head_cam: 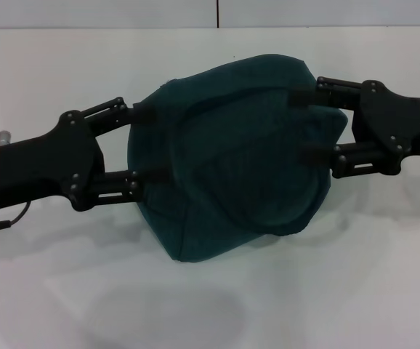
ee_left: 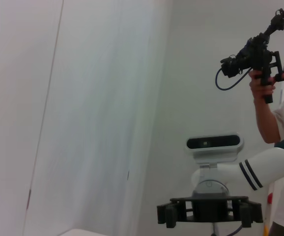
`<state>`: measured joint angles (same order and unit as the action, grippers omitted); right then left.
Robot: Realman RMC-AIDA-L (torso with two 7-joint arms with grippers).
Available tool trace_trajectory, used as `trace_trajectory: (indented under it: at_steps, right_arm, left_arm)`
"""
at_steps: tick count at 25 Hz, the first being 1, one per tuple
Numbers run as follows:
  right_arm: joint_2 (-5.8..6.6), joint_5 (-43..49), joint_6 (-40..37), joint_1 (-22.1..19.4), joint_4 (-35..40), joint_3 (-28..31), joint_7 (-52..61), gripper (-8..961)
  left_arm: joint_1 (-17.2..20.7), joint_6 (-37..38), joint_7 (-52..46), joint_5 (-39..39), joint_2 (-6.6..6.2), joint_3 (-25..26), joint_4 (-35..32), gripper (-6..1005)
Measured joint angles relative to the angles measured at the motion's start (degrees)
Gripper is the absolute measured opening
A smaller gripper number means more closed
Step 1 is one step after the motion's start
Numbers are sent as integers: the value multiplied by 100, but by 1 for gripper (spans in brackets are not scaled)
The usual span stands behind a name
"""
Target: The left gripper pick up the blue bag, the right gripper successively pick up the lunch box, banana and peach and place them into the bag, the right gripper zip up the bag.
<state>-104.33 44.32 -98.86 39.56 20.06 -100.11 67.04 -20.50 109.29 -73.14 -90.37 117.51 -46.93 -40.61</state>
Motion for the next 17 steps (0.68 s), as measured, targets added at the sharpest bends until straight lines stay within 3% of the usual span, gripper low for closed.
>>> trace_trajectory:
  at_steps: [17]
  right_arm:
    - [-12, 57, -10, -100, 48, 147, -34, 885]
  left_arm:
    - [11, -14, 10, 37, 10, 9, 0, 886]
